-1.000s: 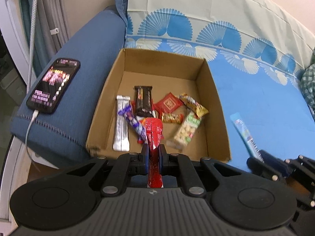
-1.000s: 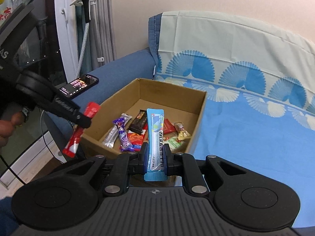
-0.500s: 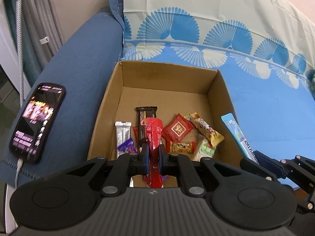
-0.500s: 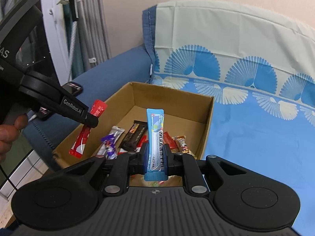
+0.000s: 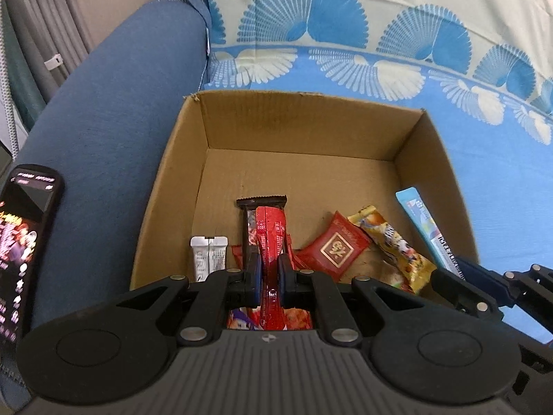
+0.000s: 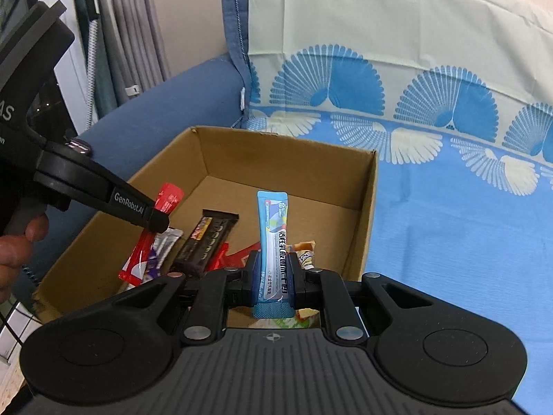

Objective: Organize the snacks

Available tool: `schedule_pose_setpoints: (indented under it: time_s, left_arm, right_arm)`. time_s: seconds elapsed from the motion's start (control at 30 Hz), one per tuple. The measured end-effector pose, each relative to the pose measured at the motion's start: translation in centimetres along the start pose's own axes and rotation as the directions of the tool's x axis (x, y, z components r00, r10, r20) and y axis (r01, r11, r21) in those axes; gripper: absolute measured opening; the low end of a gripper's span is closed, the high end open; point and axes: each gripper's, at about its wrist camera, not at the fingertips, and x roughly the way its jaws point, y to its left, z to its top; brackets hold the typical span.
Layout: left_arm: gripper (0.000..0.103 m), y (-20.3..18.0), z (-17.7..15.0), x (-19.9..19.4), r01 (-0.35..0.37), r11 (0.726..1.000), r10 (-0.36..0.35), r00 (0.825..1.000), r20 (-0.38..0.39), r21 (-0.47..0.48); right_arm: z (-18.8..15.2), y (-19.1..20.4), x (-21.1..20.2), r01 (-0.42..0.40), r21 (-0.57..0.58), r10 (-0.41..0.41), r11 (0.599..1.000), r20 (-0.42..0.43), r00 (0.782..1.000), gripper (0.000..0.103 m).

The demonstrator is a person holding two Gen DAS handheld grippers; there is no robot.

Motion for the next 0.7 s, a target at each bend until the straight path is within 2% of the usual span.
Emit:
schedule_pose_setpoints:
  time_s: [0.07, 0.1, 0.13, 0.17, 0.2, 0.23, 0.27, 0.43, 0.7]
  left_arm:
    - [0.015, -0.1, 0.3, 1.1, -0.001, 1.000, 0.002, 1.000, -0.010, 0.015]
    - [0.030, -0.1, 0.4, 1.4, 0.001, 1.000, -0.001, 1.000, -0.013, 0.022]
    - [0.071, 0.0, 0.5, 1.8, -0.003, 1.000, 0.004, 1.000, -0.022, 0.027]
    - [0.093, 0.0, 0.7, 2.0, -0.020, 1.000, 0.020, 0.999, -0.032, 0.023]
    - [0.101, 0.3, 0.6, 1.9, -0.043, 0.999, 0.043, 0.999, -0.019, 0.006]
    - [0.103, 0.4, 0.4, 1.6, -0.053, 0.999, 0.053, 0.999, 0.004, -0.009]
    - [0.103, 0.6, 0.0, 1.2, -0.062, 0.998, 0.062, 0.998, 0.015, -0.018]
    - [0.103, 0.8, -3.0, -1.6, -0.091, 0.996, 0.091, 0.996, 0.015, -0.024]
    - [0.103, 0.5, -10.6, -9.3, -0.084, 0.995, 0.086, 0.995, 0.039, -0.054]
  right_arm:
    - [0.2, -0.2, 0.9, 0.000, 0.004, 0.000, 1.000, -0.006, 1.000, 0.018]
    - [0.3, -0.4, 1.3, -0.002, 0.006, 0.002, 1.000, -0.009, 1.000, 0.020]
    - [0.4, -0.5, 1.6, 0.000, 0.012, 0.000, 1.000, -0.010, 1.000, 0.030]
    - [0.6, -0.7, 1.9, -0.003, 0.024, 0.004, 1.000, -0.014, 1.000, 0.042]
    - [0.7, -0.9, 2.1, -0.001, 0.038, 0.001, 0.999, -0.016, 1.000, 0.067]
    - [0.8, -1.0, 2.1, 0.004, 0.045, -0.003, 0.999, -0.013, 1.000, 0.084]
    - [0.8, -1.0, 1.8, 0.011, 0.045, -0.011, 0.999, -0.008, 1.000, 0.086]
    - [-0.5, -0.3, -0.6, 0.016, 0.024, -0.016, 1.000, -0.010, 1.000, 0.092]
    - [-4.5, 3.0, -8.5, 0.050, 0.042, -0.052, 0.998, 0.039, 0.998, 0.099]
